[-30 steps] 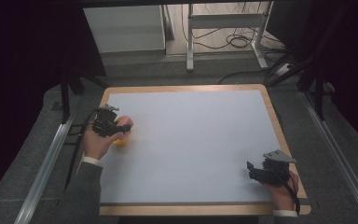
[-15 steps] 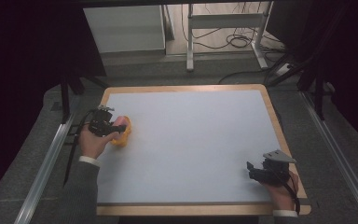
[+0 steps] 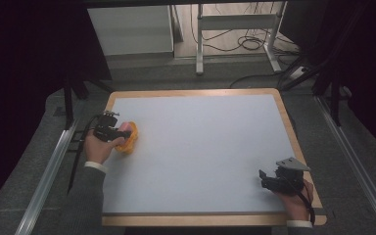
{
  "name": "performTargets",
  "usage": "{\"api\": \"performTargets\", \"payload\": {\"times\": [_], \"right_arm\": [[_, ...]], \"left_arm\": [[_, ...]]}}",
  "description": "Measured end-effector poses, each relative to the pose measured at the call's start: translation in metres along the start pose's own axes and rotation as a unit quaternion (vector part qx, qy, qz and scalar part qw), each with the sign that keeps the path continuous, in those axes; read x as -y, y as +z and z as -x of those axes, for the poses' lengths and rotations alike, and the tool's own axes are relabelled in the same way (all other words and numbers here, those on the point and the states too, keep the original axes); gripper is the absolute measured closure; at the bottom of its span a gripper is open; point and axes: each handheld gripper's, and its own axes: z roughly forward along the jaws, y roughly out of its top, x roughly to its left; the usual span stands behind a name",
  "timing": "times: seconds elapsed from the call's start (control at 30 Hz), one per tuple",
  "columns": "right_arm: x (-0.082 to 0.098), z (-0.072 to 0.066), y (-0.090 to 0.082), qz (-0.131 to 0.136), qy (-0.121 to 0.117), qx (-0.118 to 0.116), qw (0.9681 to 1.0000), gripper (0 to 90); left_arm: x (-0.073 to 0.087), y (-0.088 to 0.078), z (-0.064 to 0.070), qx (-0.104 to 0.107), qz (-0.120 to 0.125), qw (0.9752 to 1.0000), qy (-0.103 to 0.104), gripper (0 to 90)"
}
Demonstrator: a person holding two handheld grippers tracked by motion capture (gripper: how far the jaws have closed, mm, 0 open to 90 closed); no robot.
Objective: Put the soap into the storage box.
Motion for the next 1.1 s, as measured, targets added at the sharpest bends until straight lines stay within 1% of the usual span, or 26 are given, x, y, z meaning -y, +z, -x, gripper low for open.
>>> {"api": "performTargets", "payload": {"times": [0.2,0.23,0.27,0.3,0.33,0.4,0.43,0.5,0.53,0.6,0.67,0.73,0.83,0.9,1.0,1.1], "right_arm": [[0.0,0.0,0.001,-0.001,-0.001,0.0,1.0,12.2],[0.0,-0.001,0.001,-0.002,-0.002,0.0,1.0,12.1],[0.0,-0.001,0.001,-0.002,-0.002,0.0,1.0,12.1],[0.0,-0.001,0.001,-0.002,-0.002,0.0,1.0,12.1],[0.0,-0.001,0.001,-0.002,-0.002,0.0,1.0,12.1],[0.0,-0.001,0.001,-0.002,-0.003,0.0,1.0,12.1],[0.001,-0.001,0.001,-0.002,-0.002,0.0,1.0,12.1],[0.001,-0.001,0.002,-0.003,-0.002,0.0,1.0,12.2],[0.001,-0.001,0.002,-0.003,-0.002,0.0,1.0,12.1],[0.001,-0.001,0.001,-0.003,-0.001,0.0,1.0,12.1],[0.001,-0.001,0.001,-0.003,-0.002,0.001,1.0,12.1],[0.001,-0.001,0.002,-0.004,-0.003,0.001,1.0,12.1],[0.001,-0.002,0.002,-0.005,-0.004,0.001,1.0,12.1],[0.001,-0.002,0.003,-0.006,-0.005,0.002,1.0,12.1],[0.001,-0.002,0.002,-0.005,-0.005,0.002,1.0,12.1],[0.0,0.0,0.0,-0.002,-0.003,0.003,1.0,12.1]], "left_arm": [[0.004,0.011,-0.003,0.004,-0.011,0.9999,-0.008,60.0],[0.005,0.011,-0.004,0.004,-0.013,0.9999,-0.006,60.0],[0.006,0.012,-0.004,0.004,-0.011,0.9999,-0.008,59.9],[0.006,0.011,-0.004,0.005,-0.002,0.9999,-0.011,59.4],[0.007,0.008,-0.004,0.003,0.01,0.9999,-0.014,56.2],[0.006,0.003,-0.004,0.003,0.018,0.9998,-0.011,40.5],[0.006,0.001,-0.003,0.005,0.022,0.9997,-0.01,35.6],[0.007,-0.004,-0.002,-0.003,0.032,0.9995,-0.006,27.7],[0.008,-0.008,-0.001,-0.008,0.04,0.9991,-0.003,26.2],[0.01,-0.015,0.001,-0.005,0.056,0.9984,0.007,24.1],[0.012,-0.019,0.004,0.005,0.062,0.9979,0.017,23.7],[0.015,-0.025,0.008,0.023,0.067,0.9971,0.026,23.4],[0.019,-0.032,0.012,0.027,0.078,0.9961,0.032,22.4],[0.023,-0.037,0.017,0.028,0.087,0.9951,0.039,21.1],[0.031,-0.043,0.024,0.041,0.096,0.9933,0.049,20.7],[0.039,-0.049,0.029,0.052,0.11,0.9913,0.05,20.3]]}}
